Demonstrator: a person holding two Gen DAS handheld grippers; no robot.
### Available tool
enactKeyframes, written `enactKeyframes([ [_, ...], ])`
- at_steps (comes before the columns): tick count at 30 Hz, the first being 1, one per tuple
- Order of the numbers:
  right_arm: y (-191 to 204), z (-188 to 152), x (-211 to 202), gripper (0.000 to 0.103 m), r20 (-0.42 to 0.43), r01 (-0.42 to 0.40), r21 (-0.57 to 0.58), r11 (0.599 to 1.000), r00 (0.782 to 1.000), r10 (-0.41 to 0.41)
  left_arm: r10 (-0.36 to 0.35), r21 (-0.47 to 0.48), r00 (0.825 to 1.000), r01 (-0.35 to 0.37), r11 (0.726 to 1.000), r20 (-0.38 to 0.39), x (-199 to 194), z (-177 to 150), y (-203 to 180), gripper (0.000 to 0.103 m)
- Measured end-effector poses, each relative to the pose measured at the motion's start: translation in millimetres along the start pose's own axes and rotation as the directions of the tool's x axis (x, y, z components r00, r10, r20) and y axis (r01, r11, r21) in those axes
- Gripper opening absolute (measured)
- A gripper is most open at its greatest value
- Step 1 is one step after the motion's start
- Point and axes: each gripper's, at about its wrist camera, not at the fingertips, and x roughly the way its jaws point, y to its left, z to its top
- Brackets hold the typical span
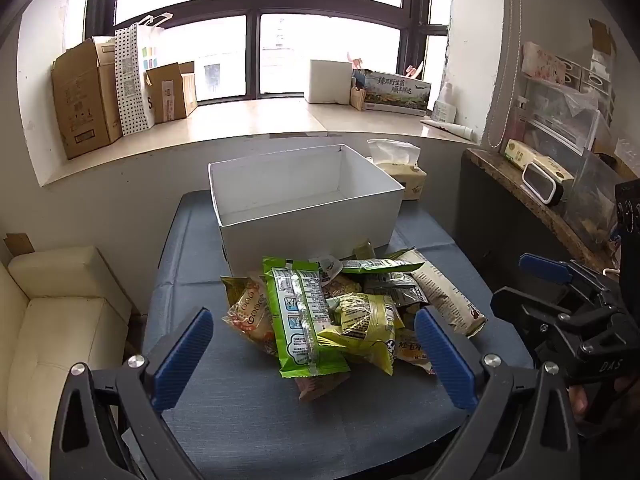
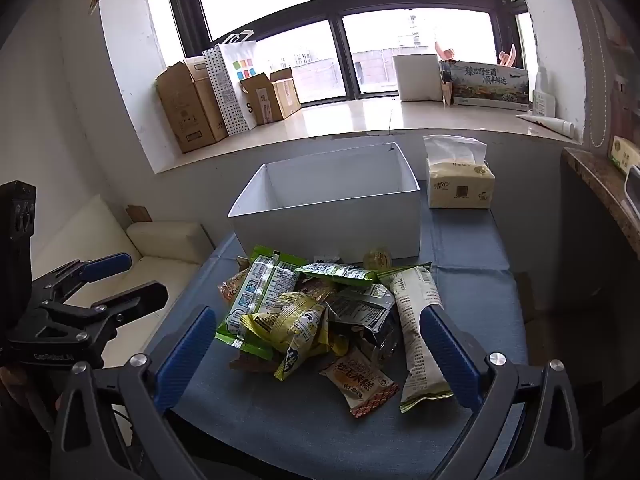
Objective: Organize snacks
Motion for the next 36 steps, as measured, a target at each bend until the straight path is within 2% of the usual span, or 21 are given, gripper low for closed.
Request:
enactKeyframes([
  [9,3,1,-4,0.103,0.013,0.021,-0.018,1.0,1.0,-0.021,0.007,0.004,1.0,-0.007,1.0,0.014,-1,-1,6,0.103],
  [10,13,-1,-10,0.103,0.012,0.002,-0.02,1.0,1.0,-0.002,0.005,0.001,1.0,-0.005,1.0,0.014,-1,-1,7,0.103],
  [11,12,-1,-8,0.103,0.011,0.002,-0.021,1.0,1.0,-0.002,0.018,0.012,1.0,-0.018,1.0,0.011,-4,1,-1,0.103],
  [36,5,1,-5,0.103,0.007,-0.02,-0.017,1.0,1.0,0.02,0.021,0.019,1.0,-0.021,1.0,0.01,-4,1,-3,0.103],
])
